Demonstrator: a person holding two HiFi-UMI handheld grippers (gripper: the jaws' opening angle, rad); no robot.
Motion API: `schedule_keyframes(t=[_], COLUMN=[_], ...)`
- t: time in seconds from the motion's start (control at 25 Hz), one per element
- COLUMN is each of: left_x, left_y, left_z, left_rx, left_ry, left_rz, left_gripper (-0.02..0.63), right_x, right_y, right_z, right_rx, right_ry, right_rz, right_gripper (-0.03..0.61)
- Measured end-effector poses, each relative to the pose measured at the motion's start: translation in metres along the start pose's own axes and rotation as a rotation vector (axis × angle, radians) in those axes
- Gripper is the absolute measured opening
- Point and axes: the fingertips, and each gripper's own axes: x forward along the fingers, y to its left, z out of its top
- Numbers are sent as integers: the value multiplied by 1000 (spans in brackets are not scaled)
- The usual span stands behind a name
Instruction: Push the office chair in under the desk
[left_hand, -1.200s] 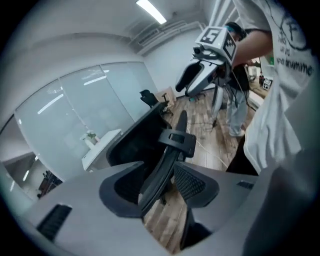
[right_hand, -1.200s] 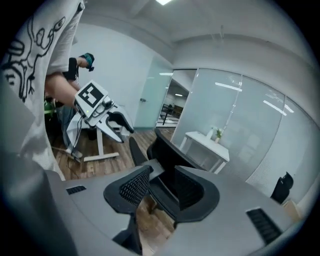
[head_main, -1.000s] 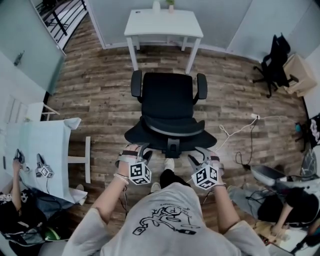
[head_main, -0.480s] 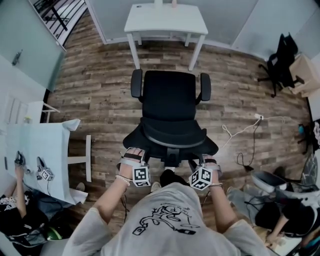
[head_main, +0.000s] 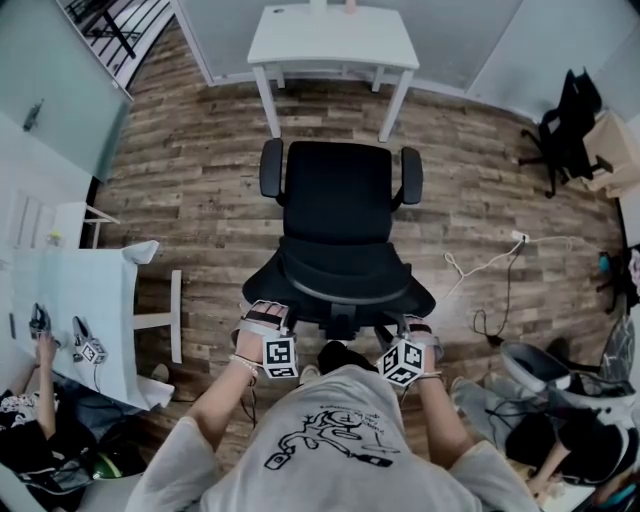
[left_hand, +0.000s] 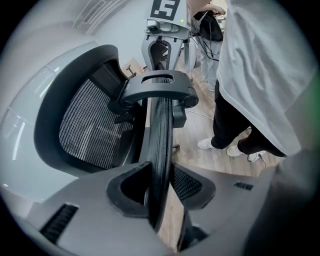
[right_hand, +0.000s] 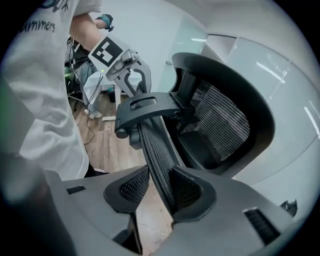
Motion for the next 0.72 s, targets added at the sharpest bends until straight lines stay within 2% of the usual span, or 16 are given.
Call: schedule_keyframes(t=[0.24,0.48,0.72], left_x=[10,26,40], left_y=[14,33,53], left_z=[0,0,0], left_rx=[-10,-87,-111], left_ry=[11,-1,23], left_rz=[1,12,-6], left_gripper=[126,118,117], right_x=[7,20,30], right_y=[-17,-43,-67], right_z=[0,-2,-2], right_rx=[-2,0,-3], right_ry=[3,-11,-21], right_rz=[-7,-18,-12], right_gripper=[160,161,161])
